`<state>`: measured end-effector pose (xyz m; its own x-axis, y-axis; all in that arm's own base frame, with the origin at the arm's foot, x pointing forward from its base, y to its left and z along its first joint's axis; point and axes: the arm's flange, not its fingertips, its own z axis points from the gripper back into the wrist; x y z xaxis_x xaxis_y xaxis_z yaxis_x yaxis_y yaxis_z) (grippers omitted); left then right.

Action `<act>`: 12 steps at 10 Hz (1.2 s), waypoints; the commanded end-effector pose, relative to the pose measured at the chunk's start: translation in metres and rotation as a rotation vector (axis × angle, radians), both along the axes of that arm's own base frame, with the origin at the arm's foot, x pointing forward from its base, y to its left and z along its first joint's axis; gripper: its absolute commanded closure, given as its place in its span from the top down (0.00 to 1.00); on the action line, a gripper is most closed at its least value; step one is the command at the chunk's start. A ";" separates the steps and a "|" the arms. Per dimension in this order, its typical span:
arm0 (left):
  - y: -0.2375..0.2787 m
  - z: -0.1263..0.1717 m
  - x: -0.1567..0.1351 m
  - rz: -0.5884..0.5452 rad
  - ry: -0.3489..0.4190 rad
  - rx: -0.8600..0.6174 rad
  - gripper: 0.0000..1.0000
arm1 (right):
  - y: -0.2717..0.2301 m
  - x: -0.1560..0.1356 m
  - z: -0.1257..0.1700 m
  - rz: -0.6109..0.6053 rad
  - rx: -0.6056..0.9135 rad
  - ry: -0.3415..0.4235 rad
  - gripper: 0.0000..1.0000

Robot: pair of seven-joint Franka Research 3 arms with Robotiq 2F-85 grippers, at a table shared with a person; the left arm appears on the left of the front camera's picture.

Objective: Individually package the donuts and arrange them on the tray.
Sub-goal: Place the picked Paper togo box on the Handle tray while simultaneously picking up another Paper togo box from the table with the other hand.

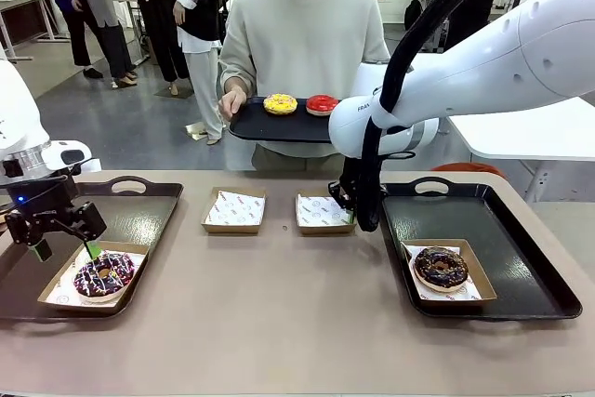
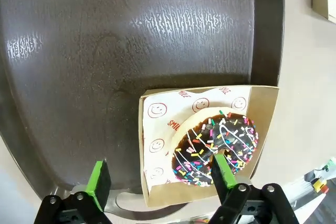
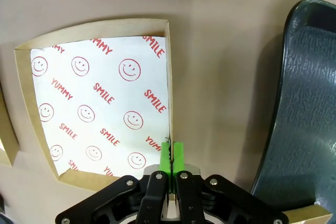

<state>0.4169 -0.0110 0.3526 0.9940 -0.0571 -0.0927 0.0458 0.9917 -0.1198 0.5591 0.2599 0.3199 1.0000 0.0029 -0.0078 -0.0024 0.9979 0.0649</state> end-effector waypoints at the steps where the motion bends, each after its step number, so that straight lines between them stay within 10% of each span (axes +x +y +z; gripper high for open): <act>1: 0.002 0.013 -0.007 -0.027 0.043 -0.094 1.00 | 0.005 0.000 0.007 -0.012 0.027 0.003 0.00; 6: 0.075 0.083 -0.046 0.013 -0.006 -0.766 1.00 | -0.011 -0.016 0.109 0.037 -0.006 -0.048 0.00; 12: 0.206 0.063 -0.045 0.157 0.028 -1.255 1.00 | -0.023 0.002 0.178 0.017 -0.005 -0.063 0.00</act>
<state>0.3588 0.1759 0.4165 0.9957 0.0016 -0.0928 -0.0901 0.2585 -0.9618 0.5537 0.2343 0.4994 0.9973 0.0052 0.0729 -0.0093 0.9984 0.0551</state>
